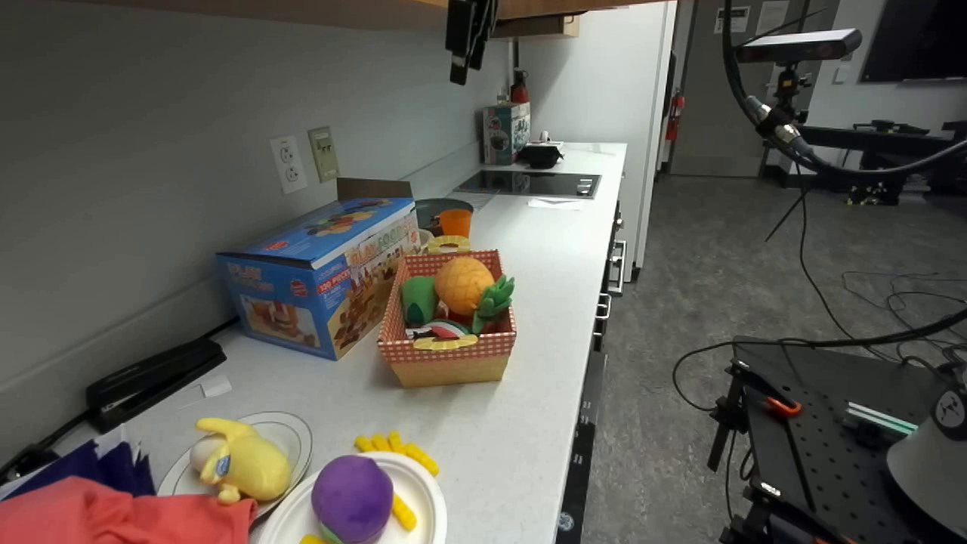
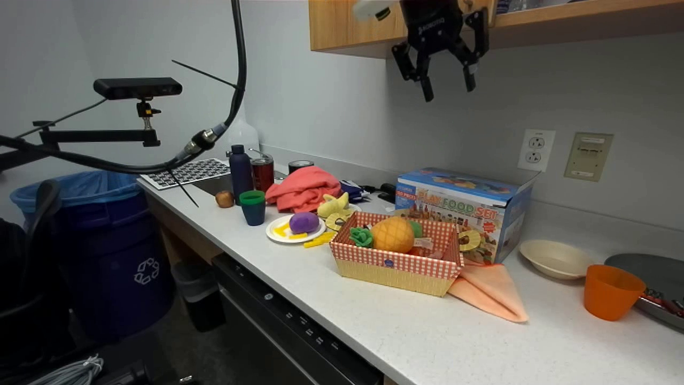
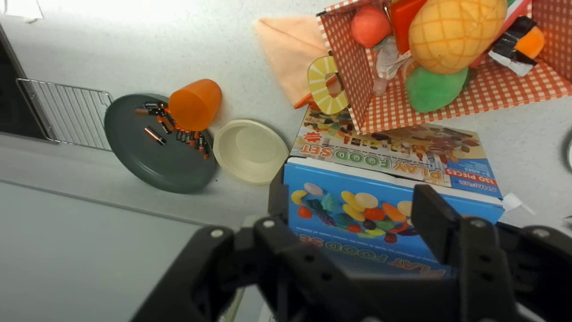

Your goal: Open the right door of the cabinet above the blue box, take the pineapple plush toy out of the cabinet and place it in the basket

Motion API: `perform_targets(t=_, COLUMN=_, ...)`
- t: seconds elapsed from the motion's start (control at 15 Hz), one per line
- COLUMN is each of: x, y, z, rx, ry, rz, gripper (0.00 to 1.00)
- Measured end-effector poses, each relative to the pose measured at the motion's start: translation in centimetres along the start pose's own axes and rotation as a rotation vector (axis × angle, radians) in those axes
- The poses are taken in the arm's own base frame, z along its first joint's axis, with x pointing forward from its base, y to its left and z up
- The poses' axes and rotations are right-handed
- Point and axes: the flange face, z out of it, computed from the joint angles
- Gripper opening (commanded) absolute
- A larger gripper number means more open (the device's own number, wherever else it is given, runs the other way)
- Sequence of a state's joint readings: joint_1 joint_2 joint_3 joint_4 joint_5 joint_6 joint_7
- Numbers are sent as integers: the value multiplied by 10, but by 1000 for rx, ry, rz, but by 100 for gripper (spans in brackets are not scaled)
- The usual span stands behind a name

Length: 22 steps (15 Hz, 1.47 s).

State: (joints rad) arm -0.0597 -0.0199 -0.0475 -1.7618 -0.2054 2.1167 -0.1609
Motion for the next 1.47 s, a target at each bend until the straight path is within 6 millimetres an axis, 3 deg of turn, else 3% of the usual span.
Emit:
perform_targets(t=0.4, x=-14, y=41, z=-66, rx=-25, ry=-2, rz=82, gripper=100)
perform_targets(t=0.8, x=-43, y=75, z=-123, rx=-48, ry=0, rz=194, gripper=100)
perform_targets(t=1.2, x=-88, y=123, z=-164, rx=-128, ry=-2, rz=333, gripper=100)
perform_targets(t=1.47, x=-118, y=163, z=-174, rx=-191, ry=-10, rz=442, gripper=100)
